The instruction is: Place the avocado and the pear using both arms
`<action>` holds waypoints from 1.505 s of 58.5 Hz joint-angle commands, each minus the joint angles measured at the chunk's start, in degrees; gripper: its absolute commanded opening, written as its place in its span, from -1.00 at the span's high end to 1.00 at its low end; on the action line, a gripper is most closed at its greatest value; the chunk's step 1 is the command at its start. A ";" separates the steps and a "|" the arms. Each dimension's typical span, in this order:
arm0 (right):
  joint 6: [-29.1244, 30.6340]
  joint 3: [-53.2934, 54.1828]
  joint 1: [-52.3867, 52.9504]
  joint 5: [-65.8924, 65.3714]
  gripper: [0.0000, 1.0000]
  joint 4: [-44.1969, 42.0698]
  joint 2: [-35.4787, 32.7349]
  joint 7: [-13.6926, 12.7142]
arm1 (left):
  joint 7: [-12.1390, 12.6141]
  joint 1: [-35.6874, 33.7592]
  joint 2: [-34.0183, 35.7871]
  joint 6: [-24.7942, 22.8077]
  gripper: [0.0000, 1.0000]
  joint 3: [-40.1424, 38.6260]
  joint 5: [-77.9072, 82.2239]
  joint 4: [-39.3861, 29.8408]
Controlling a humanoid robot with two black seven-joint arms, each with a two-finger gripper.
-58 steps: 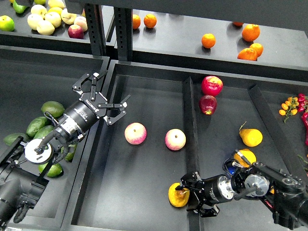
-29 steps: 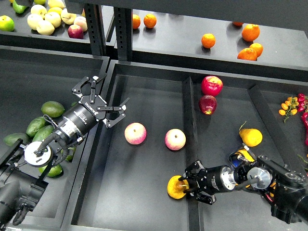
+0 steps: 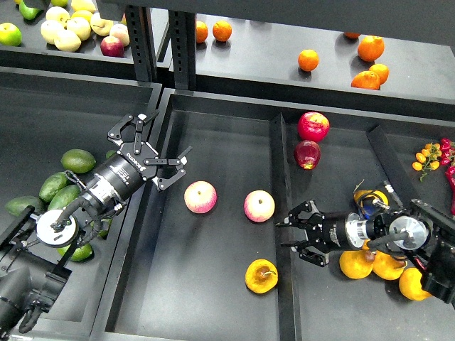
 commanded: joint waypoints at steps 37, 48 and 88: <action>0.00 -3.88 -1.83 -3.40 -0.98 -0.21 3.21 -0.01 | 0.08 0.00 0.00 0.00 -0.99 0.70 0.00 0.31; 0.00 -6.60 -2.10 -4.46 -0.98 -0.91 5.22 -0.01 | 0.08 0.00 0.00 0.00 -0.99 0.70 0.00 0.31; 0.00 -6.61 -4.38 -4.55 -0.98 -9.61 12.70 -0.01 | 0.08 0.00 0.00 0.00 -0.99 0.79 0.00 0.22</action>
